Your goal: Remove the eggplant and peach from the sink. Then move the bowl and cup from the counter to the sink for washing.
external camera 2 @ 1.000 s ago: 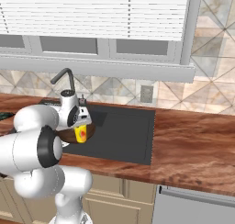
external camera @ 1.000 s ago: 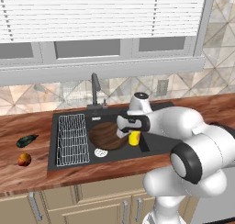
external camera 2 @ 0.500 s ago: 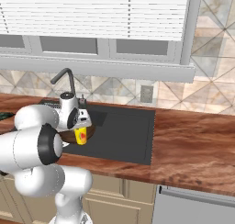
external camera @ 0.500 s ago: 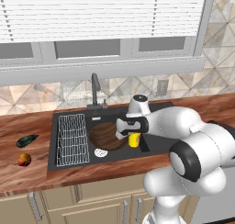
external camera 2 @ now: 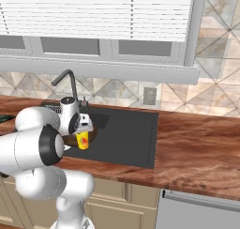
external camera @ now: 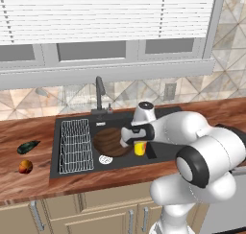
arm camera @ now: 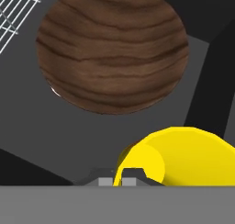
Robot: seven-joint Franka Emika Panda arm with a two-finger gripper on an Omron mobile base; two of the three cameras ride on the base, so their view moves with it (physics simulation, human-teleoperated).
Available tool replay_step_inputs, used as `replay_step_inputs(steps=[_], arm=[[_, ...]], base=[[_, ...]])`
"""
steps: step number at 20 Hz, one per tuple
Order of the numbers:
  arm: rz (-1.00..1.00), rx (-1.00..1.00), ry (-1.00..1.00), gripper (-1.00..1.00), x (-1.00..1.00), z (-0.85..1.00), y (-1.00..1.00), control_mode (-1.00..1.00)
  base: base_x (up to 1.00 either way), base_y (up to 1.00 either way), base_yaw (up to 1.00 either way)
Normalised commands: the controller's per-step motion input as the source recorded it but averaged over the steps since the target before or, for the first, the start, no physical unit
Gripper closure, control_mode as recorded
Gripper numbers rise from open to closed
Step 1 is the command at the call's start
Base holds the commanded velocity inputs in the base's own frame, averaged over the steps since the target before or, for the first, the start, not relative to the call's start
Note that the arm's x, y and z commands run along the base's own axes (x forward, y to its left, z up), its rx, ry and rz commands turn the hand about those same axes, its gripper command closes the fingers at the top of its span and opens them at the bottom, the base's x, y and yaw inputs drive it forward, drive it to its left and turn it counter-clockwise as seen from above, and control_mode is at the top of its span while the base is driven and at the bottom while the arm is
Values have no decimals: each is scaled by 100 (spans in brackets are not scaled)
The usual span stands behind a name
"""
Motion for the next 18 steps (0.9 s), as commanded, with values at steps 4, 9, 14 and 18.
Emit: replay_step_inputs(steps=[4,9,14,18], arm=[[-3,0,-5,100,0,-10,2,-100],[-3,0,-6,100,0,-10,2,-100],[-4,0,-5,100,0,-11,1,-100],[-4,0,-3,100,0,-11,0,-100]], base=[[0,0,0],[0,0,0],[0,0,0],[0,0,0]])
